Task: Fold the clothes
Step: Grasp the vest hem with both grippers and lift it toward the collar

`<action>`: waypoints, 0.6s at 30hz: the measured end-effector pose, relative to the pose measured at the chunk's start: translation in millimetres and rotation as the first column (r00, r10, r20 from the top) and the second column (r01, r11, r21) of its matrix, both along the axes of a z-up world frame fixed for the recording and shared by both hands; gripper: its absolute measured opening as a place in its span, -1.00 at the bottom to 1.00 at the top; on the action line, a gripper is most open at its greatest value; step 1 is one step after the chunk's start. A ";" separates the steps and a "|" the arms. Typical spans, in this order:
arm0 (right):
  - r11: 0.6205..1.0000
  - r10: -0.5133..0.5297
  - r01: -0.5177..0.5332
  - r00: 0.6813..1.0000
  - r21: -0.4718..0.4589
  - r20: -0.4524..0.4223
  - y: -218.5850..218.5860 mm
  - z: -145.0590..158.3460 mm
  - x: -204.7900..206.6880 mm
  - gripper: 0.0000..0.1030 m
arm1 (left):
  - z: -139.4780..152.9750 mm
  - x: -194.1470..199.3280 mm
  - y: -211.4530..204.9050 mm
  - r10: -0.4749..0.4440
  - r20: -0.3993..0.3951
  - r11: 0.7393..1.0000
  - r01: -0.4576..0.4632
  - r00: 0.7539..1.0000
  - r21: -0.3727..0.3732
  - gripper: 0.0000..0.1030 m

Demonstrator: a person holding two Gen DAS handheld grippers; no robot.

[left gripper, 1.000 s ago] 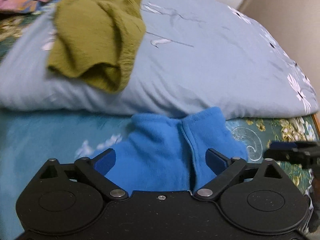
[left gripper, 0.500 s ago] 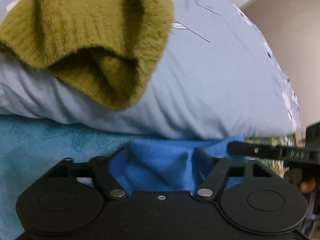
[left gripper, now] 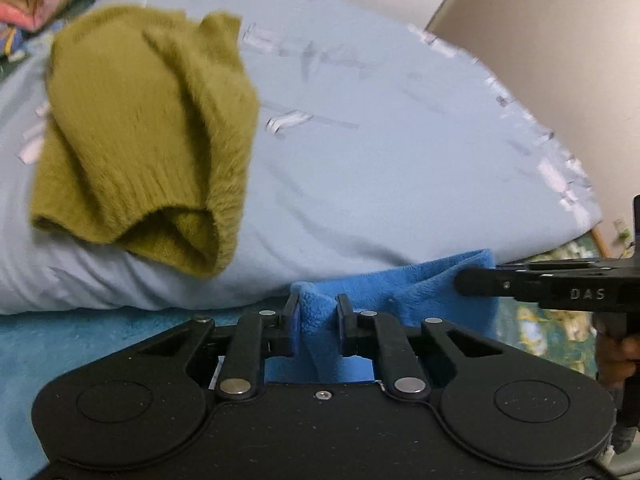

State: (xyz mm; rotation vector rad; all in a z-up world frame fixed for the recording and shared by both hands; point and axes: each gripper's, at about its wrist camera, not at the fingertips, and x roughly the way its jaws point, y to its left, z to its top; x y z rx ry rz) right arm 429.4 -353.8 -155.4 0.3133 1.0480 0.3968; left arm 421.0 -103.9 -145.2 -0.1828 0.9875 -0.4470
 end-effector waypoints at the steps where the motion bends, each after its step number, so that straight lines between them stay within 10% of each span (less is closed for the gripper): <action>1: 1.000 0.003 -0.003 1.000 -0.001 0.018 -0.1 9.4 -9.5 -0.79 | 9.9 -11.0 2.4 -0.003 0.019 1.000 0.003 1.000 -0.004 -0.74; 9: 1.000 -0.031 0.030 0.998 0.007 0.063 -7.0 72.0 -112.9 -0.79 | 73.0 -107.4 24.3 -0.049 0.092 0.999 0.048 0.995 0.007 -0.74; 18: 0.996 -0.093 0.092 0.994 -0.019 -0.064 -8.8 84.6 -234.2 -0.79 | 81.6 -240.1 23.2 -0.072 0.006 0.996 0.071 0.997 0.061 -0.77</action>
